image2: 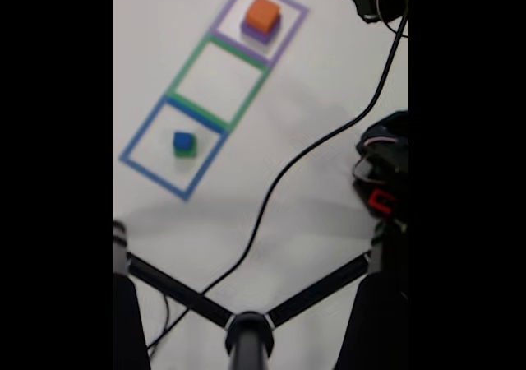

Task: Tower of hanoi

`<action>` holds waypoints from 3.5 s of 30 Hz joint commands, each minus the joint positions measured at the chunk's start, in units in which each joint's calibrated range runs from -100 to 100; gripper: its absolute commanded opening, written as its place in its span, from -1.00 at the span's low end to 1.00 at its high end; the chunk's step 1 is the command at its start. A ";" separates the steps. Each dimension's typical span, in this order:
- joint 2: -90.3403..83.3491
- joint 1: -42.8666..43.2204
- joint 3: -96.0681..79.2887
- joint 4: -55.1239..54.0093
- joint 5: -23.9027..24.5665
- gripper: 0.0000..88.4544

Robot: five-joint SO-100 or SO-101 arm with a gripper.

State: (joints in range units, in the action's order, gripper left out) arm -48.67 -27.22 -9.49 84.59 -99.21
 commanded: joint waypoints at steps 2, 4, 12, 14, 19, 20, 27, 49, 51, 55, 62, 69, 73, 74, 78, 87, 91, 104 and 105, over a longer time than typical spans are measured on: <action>-1.25 -1.18 -2.19 -1.02 -0.79 -0.88; -1.41 -1.26 -5.37 -3.94 -0.79 -0.84; -4.53 -2.86 -21.45 -19.64 -0.79 -0.60; -6.06 -3.62 -26.91 -24.33 -0.79 -0.56; -8.70 -5.38 -40.99 -38.25 -0.79 -0.35; -8.70 -5.45 -42.54 -40.36 -0.79 -0.31; -5.02 -4.23 -56.53 -63.51 -0.79 -0.19; 25.67 0.11 -71.79 -117.82 -0.79 -0.13; 28.48 0.11 -71.79 -120.81 -0.79 -0.13; 33.61 0.50 -71.25 -125.99 -0.79 -0.13; 41.70 1.72 -69.34 -133.03 -0.79 -0.13; 48.43 1.56 -65.25 -135.30 -0.79 -0.16; 50.59 1.03 -63.98 -136.19 -0.79 -0.15; 51.15 0.95 -63.71 -136.43 -0.79 -0.15; 53.16 1.18 -62.44 -137.40 -0.79 -0.15; 57.56 1.64 -60.07 -139.91 -0.79 -0.20; 59.09 1.56 -59.35 -140.72 -0.79 -0.21; 62.61 2.71 -56.26 -141.45 -0.79 -0.32; 62.85 2.78 -55.89 -141.45 -0.79 -0.32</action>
State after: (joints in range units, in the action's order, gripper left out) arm 14.14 -25.58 -67.36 -55.38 -99.21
